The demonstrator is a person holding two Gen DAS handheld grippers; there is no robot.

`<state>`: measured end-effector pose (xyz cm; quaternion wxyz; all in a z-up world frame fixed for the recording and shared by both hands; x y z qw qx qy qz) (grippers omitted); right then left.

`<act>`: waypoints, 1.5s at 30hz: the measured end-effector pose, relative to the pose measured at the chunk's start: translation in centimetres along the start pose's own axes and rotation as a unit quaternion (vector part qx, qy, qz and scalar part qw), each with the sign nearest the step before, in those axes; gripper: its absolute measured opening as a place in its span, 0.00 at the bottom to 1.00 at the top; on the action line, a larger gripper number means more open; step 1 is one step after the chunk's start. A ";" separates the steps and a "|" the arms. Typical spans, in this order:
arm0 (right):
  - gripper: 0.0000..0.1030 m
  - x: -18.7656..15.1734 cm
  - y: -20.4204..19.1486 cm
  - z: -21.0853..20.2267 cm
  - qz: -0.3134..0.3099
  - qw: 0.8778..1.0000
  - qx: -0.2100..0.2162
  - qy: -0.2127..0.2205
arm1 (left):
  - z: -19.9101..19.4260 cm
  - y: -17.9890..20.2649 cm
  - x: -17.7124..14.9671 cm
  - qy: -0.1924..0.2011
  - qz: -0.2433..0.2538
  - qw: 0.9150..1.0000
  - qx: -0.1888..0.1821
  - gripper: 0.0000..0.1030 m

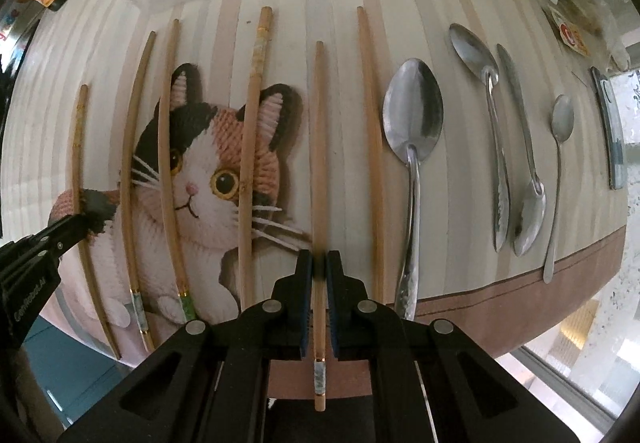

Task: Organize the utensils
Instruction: 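Carry the chopsticks into the clear drainer basket and open both tools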

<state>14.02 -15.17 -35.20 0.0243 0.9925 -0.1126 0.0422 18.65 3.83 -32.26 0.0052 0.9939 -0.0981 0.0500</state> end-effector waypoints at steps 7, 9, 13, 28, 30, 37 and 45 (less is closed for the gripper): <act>0.07 -0.2 -0.4 0.0 0.001 1.000 -0.002 0.003 | -0.2 1.1 -0.2 0.004 0.009 1.000 0.018 0.05; 0.07 -0.6 -0.2 -0.5 0.002 1.000 0.007 0.011 | -1.6 1.2 -0.1 0.021 0.013 0.999 0.020 0.05; 0.06 -0.4 -0.4 -4.1 0.001 0.998 0.033 0.047 | -5.7 1.3 0.7 0.062 0.010 0.998 0.016 0.05; 0.06 13.1 1.0 -16.9 0.015 0.977 0.150 0.154 | -19.7 3.9 14.6 0.160 -0.023 0.981 -0.111 0.05; 0.06 16.5 0.8 -16.1 0.017 0.977 0.162 0.138 | -18.5 4.6 17.7 0.132 -0.032 0.982 -0.130 0.05; 0.06 25.3 0.3 -12.4 0.027 0.980 0.166 0.103 | -12.4 5.9 25.5 0.040 -0.052 0.985 -0.159 0.05; 0.21 29.7 -0.5 -9.4 0.012 0.988 0.141 0.068 | -9.7 5.6 27.8 0.011 -0.058 0.988 -0.140 0.07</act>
Point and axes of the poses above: each gripper's, at about its wrist camera, not at the fingertips, and z roughly the way its jaws point, y to its right, x to its top, the point moved 4 cm from there along z, roughly the way its jaws point, and after that the axes turned 4 degrees about y, right-handed, at the moved point
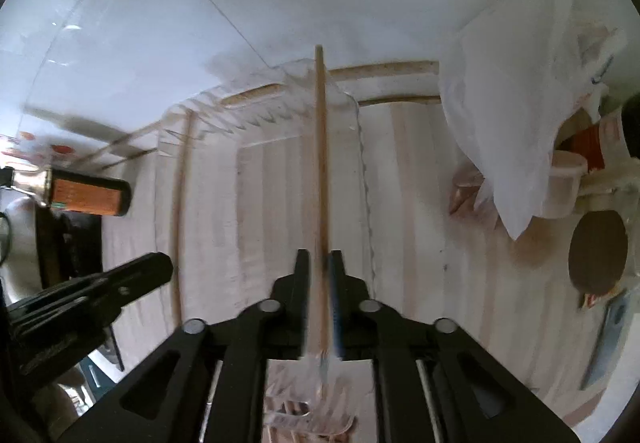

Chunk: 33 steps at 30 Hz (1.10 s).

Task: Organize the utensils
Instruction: 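Carry the chopsticks into the clear drainer basket and open both tools, then grasp another chopstick with the left tool while the right tool grasps one too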

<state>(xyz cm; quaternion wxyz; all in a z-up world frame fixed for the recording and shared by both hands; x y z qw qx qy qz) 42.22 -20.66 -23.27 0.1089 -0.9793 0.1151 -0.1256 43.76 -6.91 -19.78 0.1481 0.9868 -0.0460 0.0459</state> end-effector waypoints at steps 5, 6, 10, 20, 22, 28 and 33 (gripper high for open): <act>0.48 -0.7 1.0 -1.6 0.003 1.000 -0.002 0.018 | -2.1 -0.3 -1.2 0.030 0.017 0.999 0.028 0.17; 0.48 -1.2 1.1 -2.3 -0.001 1.000 -0.007 0.025 | -2.6 -0.3 -1.4 0.042 0.023 0.998 0.040 0.30; 0.49 -4.3 1.5 -5.0 -0.014 0.998 -0.031 0.056 | -5.4 -0.9 -4.4 0.114 0.049 0.987 0.105 0.65; 0.58 -15.2 3.7 -7.9 0.008 0.991 -0.047 0.128 | -6.3 -2.6 -14.1 0.172 0.061 0.969 0.164 1.00; 0.58 -17.5 4.3 -6.9 0.017 0.993 -0.041 0.114 | -5.2 -2.8 -15.7 0.164 0.061 0.970 0.171 1.00; 0.39 -23.1 5.8 -3.0 0.037 0.997 -0.027 0.061 | 0.2 -4.1 -21.4 0.103 0.054 0.977 0.179 1.00; 0.26 -26.0 6.5 0.2 0.052 0.998 -0.025 0.027 | 4.8 -5.2 -24.2 0.060 0.058 0.978 0.190 0.96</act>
Point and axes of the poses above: each gripper's, at about its wrist camera, not at the fingertips, and z roughly the way its jaws point, y to its right, x to its top, the point moved 4 cm from there along z, roughly the way its jaws point, and after that the axes turned 4 degrees about y, right-handed, at the moved point
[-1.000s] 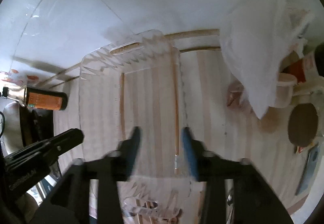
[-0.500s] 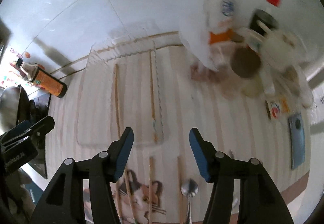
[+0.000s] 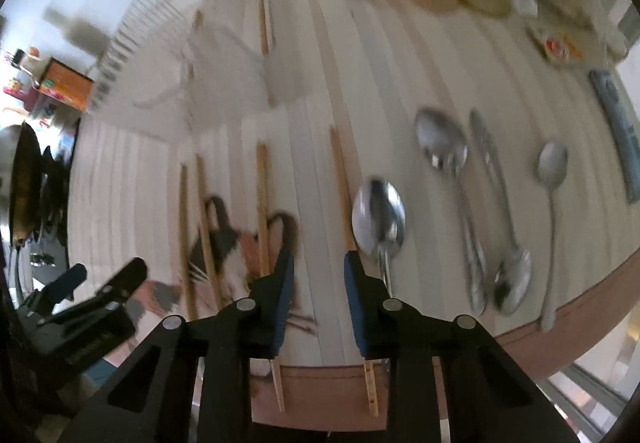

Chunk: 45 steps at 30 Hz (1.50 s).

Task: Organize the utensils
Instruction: 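Grasp another chopstick with the left tool while the right tool grasps one too, then lift both chopsticks into the clear basket and open both tools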

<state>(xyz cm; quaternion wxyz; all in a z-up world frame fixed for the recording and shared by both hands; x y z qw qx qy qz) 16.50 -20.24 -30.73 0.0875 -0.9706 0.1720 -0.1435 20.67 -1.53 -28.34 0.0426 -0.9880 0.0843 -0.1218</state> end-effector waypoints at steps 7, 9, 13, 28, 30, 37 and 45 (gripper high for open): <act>0.27 -2.4 -0.9 2.4 -0.015 0.999 0.016 -0.035 | 3.3 1.2 -2.0 -0.041 -0.010 0.998 -0.054 0.40; 0.27 -2.7 -1.8 3.0 -0.030 0.999 0.017 -0.042 | 3.2 0.7 -2.1 -0.045 -0.015 0.997 -0.056 0.10; 0.28 -2.5 -3.9 3.9 -0.059 0.997 0.009 -0.042 | 3.2 -1.0 -2.6 -0.049 -0.023 0.998 -0.041 0.05; 0.07 -6.4 -3.7 3.5 -0.124 0.988 -0.068 -0.060 | 3.1 -0.8 -5.5 -0.050 -0.010 0.998 -0.034 0.05; 0.07 -6.3 -3.8 3.5 -0.117 0.989 -0.071 -0.059 | 3.0 -1.4 -5.8 -0.051 -0.014 0.998 -0.039 0.05; 0.07 -6.7 -3.6 3.1 -0.116 0.989 -0.079 -0.054 | 3.0 -2.9 -4.9 -0.051 -0.019 0.998 -0.042 0.06; 0.07 -5.8 -4.1 3.9 -0.128 0.987 -0.086 -0.053 | 2.8 -2.4 -5.1 -0.048 -0.021 0.998 -0.041 0.05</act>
Point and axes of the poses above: each gripper's, at about its wrist camera, not at the fingertips, and z roughly the way its jaws point, y to its right, x to its top, the point moved 4 cm from there along z, roughly the way its jaws point, and after that the axes turned 4 degrees about y, right-handed, at the moved point
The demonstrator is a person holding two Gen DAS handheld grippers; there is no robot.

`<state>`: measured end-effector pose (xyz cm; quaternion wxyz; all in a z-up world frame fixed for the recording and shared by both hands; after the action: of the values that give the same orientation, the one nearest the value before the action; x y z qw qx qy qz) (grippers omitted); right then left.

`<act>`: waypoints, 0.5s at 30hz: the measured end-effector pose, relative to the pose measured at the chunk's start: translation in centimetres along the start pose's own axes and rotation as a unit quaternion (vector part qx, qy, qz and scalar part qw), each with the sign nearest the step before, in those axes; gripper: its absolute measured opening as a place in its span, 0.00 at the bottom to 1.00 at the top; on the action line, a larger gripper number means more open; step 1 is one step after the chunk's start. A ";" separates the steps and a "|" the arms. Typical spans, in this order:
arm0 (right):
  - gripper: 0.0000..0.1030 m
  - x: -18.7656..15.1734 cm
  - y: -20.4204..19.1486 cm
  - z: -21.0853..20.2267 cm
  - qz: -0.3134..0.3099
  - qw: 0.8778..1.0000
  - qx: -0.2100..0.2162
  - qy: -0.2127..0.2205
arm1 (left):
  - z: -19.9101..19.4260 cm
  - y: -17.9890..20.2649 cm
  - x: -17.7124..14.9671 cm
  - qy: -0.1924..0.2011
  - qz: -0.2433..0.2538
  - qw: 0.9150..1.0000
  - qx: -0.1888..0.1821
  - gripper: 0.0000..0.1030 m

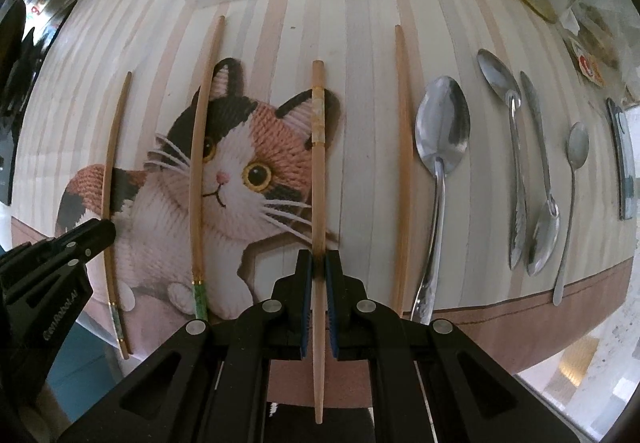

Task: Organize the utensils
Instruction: 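Lift both chopsticks into the clear basket and open both tools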

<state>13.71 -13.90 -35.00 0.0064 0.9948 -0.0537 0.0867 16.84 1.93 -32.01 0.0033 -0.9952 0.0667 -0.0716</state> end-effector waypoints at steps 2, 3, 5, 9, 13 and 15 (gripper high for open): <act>0.07 -0.1 -0.4 0.0 -0.002 1.000 -0.002 0.003 | -0.1 0.4 -0.3 0.003 0.004 1.000 0.006 0.05; 0.07 -0.1 -0.5 0.0 -0.001 1.000 -0.001 0.006 | -0.1 0.6 -0.4 0.005 0.007 1.000 0.011 0.05; 0.07 -0.4 -0.3 -0.2 0.005 1.000 0.003 0.007 | -0.3 1.0 -0.9 0.006 0.008 1.000 0.018 0.05; 0.06 -1.4 0.7 -1.2 0.031 0.999 0.027 0.012 | -2.3 1.4 -1.7 0.028 0.011 0.999 0.023 0.05; 0.06 -1.7 1.6 -3.4 0.048 0.997 0.050 0.030 | -5.6 1.8 -1.5 0.063 0.016 0.997 0.029 0.05; 0.06 -1.4 1.9 -5.2 0.050 0.996 0.063 0.046 | -7.7 2.0 -0.8 0.084 0.015 0.996 0.024 0.05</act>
<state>11.24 -15.52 -30.13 -0.0586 0.9842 -0.0978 0.1354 14.65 0.07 -24.50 0.0223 -0.9842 0.0802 -0.1566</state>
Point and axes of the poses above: each gripper's, at about its wrist camera, not at the fingertips, and z roughly the way its jaws point, y to its right, x to its top, the point moved 4 cm from there along z, roughly the way its jaws point, and after that the axes turned 4 degrees about y, right-handed, at the moved point
